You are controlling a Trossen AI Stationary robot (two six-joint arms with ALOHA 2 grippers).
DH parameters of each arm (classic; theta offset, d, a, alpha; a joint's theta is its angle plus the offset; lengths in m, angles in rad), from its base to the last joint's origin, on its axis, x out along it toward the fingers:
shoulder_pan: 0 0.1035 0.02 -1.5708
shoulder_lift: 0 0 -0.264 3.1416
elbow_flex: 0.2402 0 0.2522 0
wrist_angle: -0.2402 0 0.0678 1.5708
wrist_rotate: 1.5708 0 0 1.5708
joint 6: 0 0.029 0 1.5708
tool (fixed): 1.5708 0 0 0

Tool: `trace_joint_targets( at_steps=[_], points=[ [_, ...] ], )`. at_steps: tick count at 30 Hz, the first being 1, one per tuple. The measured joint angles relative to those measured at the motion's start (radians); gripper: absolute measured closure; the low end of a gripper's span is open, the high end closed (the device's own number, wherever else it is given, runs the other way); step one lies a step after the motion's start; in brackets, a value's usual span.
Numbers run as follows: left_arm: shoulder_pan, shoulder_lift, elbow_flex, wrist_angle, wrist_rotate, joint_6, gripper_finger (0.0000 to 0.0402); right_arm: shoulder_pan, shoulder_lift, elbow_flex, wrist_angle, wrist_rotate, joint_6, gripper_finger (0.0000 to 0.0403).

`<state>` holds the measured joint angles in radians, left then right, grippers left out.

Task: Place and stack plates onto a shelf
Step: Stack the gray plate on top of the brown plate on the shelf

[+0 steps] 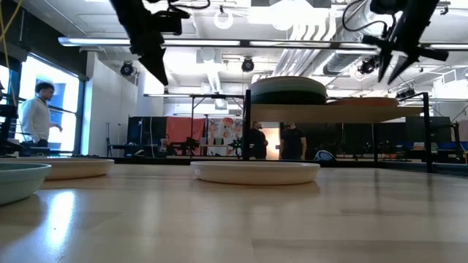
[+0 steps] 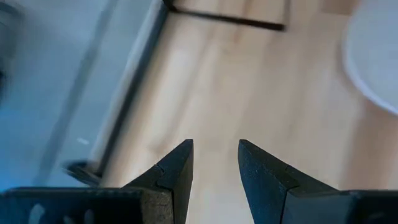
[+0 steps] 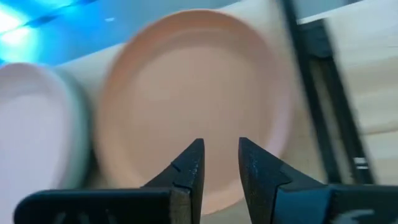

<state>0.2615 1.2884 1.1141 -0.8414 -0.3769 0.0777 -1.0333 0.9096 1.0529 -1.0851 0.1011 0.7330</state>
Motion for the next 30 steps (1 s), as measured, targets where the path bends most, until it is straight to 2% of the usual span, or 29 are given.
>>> trace_joint_targets(
  at_steps=[7, 10, 14, 17, 30],
  points=[
    [-0.002, 0.0, -0.053, -0.035, 0.217, -0.31, 0.0284, 0.073, 0.0, 0.06, 0.003, -0.187, 0.047, 0.0327],
    [-0.017, 0.0, -0.097, -0.037, 0.289, -0.411, 0.0284, 0.142, 0.0, 0.06, 0.002, -0.211, 0.083, 0.0327],
    [-0.062, 0.0, -0.147, -0.063, 0.325, -0.511, 0.0284, 0.251, 0.0, 0.06, 0.002, -0.213, 0.16, 0.0327],
    [-0.109, 0.0, -0.186, -0.069, 0.339, -0.563, 0.0284, 0.344, 0.0, 0.06, 0.003, -0.191, 0.23, 0.0327],
    [-0.302, 0.0, -0.277, -0.076, 0.341, -0.78, 0.0284, 0.753, 0.027, 0.06, 0.013, 0.03, 0.564, 0.0327]
  ],
)
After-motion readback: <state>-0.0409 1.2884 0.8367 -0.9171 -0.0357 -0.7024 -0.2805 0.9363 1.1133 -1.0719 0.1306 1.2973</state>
